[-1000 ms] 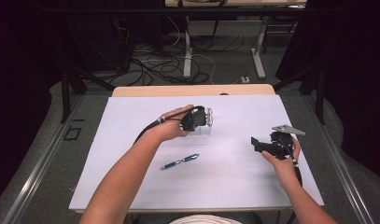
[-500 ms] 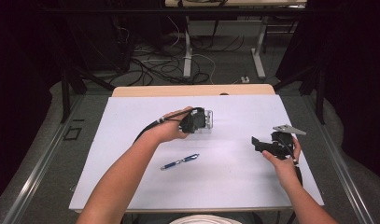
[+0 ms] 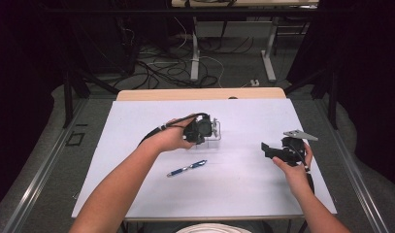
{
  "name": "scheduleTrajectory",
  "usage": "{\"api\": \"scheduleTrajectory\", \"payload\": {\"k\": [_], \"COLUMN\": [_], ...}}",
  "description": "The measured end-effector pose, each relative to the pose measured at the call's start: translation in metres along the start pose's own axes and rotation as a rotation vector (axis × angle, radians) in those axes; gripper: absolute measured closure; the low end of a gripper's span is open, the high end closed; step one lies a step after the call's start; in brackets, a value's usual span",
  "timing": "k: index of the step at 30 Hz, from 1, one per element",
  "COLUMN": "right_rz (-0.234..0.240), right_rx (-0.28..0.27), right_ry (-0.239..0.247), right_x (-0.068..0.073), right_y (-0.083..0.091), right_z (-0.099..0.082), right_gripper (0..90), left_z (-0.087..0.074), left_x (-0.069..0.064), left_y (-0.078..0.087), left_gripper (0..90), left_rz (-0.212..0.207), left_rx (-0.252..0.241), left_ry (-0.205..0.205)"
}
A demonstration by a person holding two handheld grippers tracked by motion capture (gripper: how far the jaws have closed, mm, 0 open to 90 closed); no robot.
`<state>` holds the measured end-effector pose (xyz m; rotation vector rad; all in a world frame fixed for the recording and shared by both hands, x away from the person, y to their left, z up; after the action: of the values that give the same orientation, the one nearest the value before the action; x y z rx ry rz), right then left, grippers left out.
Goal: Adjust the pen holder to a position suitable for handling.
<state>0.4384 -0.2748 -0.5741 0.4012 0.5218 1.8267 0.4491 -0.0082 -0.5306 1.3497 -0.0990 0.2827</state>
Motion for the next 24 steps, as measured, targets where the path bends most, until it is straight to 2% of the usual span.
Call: {"api": "scheduleTrajectory", "payload": {"k": [3,7,16,24], "right_rz": [0.0,-0.001,0.002,0.004], "right_rx": [0.001,0.003,0.0,-0.001], "right_ry": [0.0,0.0,0.001,0.002], "right_x": [0.0002,0.0005,0.0006,0.001], "right_y": [-0.0001,-0.0001,-0.0001,0.0], "right_z": [-0.0001,-0.0004,-0.0001,0.0001], "right_gripper": [9.3,9.3,9.3,9.3], "left_z": [0.0003,0.0014,0.0043,0.0049], "left_x": [-0.004,-0.0071,-0.0063,-0.0031], "left_y": [0.0016,0.0016,-0.0025,-0.0034], "left_gripper": [88.5,88.5,87.8,86.2], "left_rz": [-0.026,-0.043,-0.034,-0.023], "left_rx": [-0.004,-0.002,-0.007,-0.008], "left_ry": [0.01,-0.009,-0.02,-0.004]}}
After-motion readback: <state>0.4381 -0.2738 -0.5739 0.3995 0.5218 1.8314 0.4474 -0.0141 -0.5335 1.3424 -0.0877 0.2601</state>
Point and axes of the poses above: each handheld gripper's, and its own axes: y roughly backward along the jaws, z roughly out of its top, x roughly to its left, the point moved 9 cm from there along -y, roughly forward along the jaws, and after that the axes turned 7 degrees about y, right-handed, at the moved point
